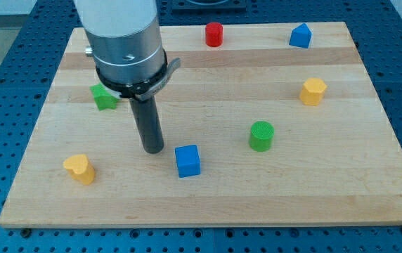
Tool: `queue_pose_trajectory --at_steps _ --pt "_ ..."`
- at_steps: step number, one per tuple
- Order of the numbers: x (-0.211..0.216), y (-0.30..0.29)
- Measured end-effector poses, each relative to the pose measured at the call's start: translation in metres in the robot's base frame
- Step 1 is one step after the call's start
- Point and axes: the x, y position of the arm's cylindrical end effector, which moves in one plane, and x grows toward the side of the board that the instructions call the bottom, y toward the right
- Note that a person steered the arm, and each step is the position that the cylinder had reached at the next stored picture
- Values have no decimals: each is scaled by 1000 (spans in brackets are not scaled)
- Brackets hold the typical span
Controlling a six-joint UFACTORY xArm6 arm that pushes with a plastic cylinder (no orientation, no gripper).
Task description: Place the cube at the bottom center of the board
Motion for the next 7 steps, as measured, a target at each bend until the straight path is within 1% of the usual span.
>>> queue_pose_trajectory --at_steps 3,5,7 --pt "20 4" --pt "21 41" --pt "32 62"
